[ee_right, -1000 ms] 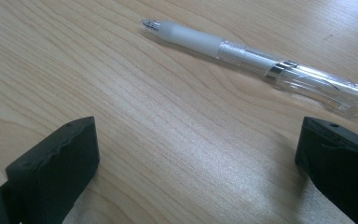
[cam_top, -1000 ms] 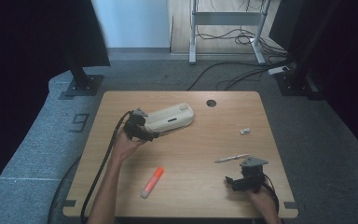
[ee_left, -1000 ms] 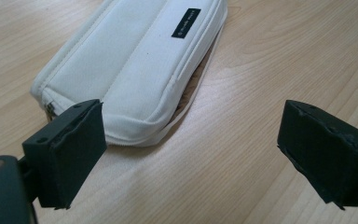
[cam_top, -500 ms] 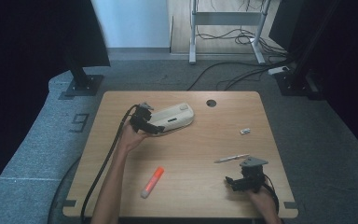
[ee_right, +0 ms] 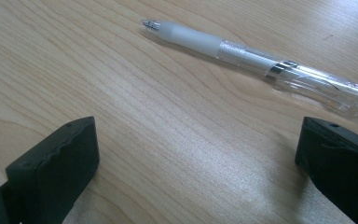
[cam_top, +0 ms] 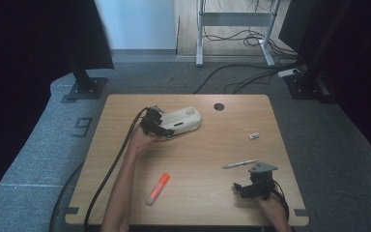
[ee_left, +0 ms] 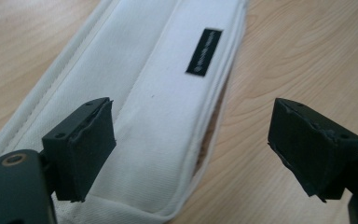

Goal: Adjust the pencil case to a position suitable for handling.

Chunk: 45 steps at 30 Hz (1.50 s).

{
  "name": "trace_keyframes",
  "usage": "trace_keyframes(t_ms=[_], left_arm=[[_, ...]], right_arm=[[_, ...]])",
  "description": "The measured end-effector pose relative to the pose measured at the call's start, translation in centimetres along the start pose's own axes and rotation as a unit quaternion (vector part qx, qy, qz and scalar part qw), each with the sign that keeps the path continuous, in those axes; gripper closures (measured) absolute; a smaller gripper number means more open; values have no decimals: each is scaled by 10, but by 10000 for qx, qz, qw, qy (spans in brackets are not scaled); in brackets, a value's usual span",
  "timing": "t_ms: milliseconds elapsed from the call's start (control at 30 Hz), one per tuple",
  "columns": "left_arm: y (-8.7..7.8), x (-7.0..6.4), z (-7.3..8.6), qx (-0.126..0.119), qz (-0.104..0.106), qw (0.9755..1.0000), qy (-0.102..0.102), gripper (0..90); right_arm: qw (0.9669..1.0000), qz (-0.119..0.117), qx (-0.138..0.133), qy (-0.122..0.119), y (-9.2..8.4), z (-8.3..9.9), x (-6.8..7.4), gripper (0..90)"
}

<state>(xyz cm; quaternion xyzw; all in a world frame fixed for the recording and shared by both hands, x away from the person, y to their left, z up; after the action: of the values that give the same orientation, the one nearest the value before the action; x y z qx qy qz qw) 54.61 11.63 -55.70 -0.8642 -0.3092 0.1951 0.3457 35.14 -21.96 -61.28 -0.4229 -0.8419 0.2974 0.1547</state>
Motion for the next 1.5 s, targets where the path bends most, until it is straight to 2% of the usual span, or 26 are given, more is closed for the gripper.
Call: trace_keyframes(t_ms=[167,233,367,533,633,833,933,1000,1067,1300,1500], left_arm=[[10,3,9,180,73,9998,-4,167],[13,3,13,229,-44,9997,103,179],[12,4,16,220,-210,9995,117,261],[9,3,21,125,-213,9997,1,355],[6,1,25,111,-245,9996,38,405],[-1,-7,34,89,-245,9996,94,432],[-4,-11,39,55,-245,9997,48,442],[-7,-13,42,31,-268,9996,124,442],[-8,-16,44,-15,-280,9996,69,442],[-15,-23,53,48,-360,9991,204,469],[-23,-31,64,-61,-296,9995,124,488]], right_arm=[[10000,1,0,0,0,0,0,0],[10000,1,-1,0,0,0,0,0],[10000,0,-1,0,0,0,0,0],[10000,0,0,4,0,0,0,0],[10000,1,5,10,0,0,0,0],[10000,1,6,14,0,0,0,0],[10000,1,6,14,0,0,0,0],[10000,1,6,14,0,0,0,0],[10000,1,6,14,0,0,0,0],[10000,1,7,14,0,0,0,0],[10000,2,5,16,0,0,0,0]])
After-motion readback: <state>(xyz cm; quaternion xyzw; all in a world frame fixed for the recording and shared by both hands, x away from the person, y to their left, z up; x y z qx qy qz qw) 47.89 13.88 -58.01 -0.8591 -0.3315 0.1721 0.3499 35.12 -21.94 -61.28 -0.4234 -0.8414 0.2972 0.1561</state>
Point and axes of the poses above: each handheld gripper's, and its own axes: y roughly forward along the jaws, z roughly out of its underside, x roughly to its left, the point moved 8 cm from there along y, roughly forward along the jaws, and after that the axes turned 5 degrees about -x, right-handed, at the moved point
